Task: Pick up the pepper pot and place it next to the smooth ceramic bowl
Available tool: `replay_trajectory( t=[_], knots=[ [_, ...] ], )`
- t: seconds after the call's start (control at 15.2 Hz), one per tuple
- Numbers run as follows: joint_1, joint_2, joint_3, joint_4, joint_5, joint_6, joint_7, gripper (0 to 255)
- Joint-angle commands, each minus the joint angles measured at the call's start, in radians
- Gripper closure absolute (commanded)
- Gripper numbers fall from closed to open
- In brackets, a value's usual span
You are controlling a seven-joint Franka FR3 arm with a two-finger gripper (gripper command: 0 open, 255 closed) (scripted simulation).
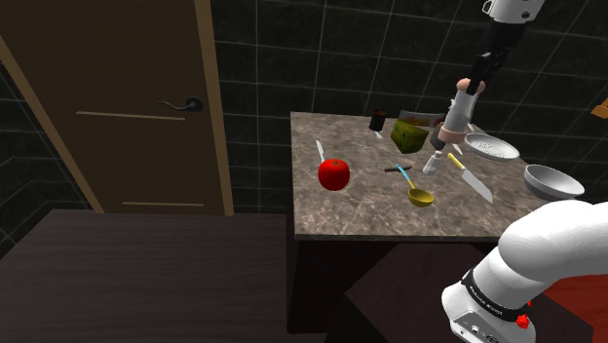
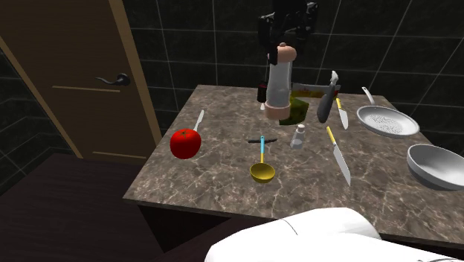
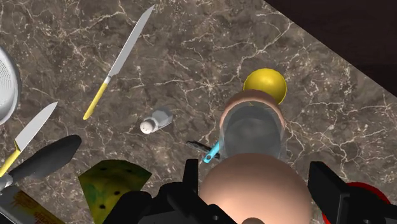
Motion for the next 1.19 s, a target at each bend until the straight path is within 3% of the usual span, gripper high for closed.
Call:
replay_trajectory(
  t=[0.0, 0.53, 1.12],
  knots=[
    [-0.015, -0.033, -0.034, -0.022, -0.023, -0.001, -0.044, 255],
    [-0.071, -0.121, -0.174, -0.047, -0.119, -0.016, -0.221, 255],
    [-0.114, -0.144, -0.355, 0.007, -0.225, -0.016, -0.433, 255]
  ],
)
